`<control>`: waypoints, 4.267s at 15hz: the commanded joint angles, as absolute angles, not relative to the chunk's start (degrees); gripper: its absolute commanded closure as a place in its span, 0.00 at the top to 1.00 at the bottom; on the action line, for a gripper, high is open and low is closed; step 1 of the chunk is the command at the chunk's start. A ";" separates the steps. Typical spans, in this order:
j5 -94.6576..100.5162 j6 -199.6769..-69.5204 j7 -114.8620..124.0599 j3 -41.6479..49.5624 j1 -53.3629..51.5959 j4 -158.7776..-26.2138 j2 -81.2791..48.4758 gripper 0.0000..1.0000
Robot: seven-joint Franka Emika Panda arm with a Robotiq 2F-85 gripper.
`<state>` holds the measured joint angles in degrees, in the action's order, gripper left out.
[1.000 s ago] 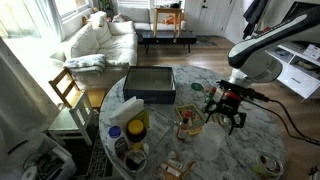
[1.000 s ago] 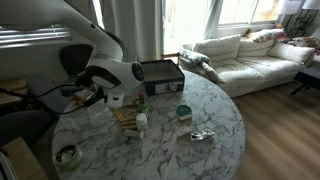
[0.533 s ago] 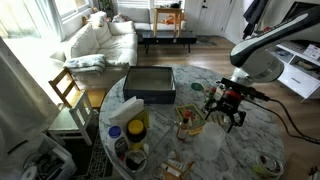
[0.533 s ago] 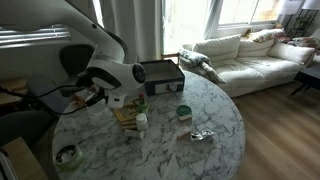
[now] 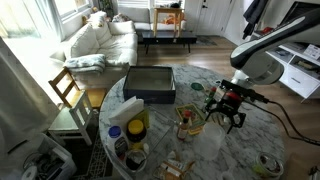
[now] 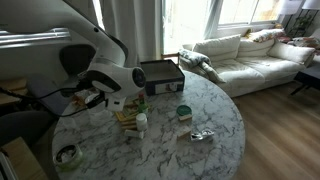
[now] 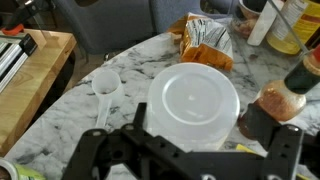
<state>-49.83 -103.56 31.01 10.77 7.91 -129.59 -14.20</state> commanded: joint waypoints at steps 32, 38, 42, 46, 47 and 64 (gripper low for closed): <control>-65.53 -90.77 23.02 12.52 11.75 -127.97 -25.56 0.30; -65.15 -90.57 23.80 12.86 11.41 -126.60 -25.67 0.89; -65.09 -90.01 24.08 11.97 10.71 -125.91 -25.78 1.00; -63.98 -89.79 24.60 10.91 9.04 -124.96 -25.08 1.00; -63.44 -90.03 24.70 10.69 8.45 -124.85 -24.78 1.00; -51.13 -97.88 29.15 9.56 2.09 -123.69 -21.79 1.00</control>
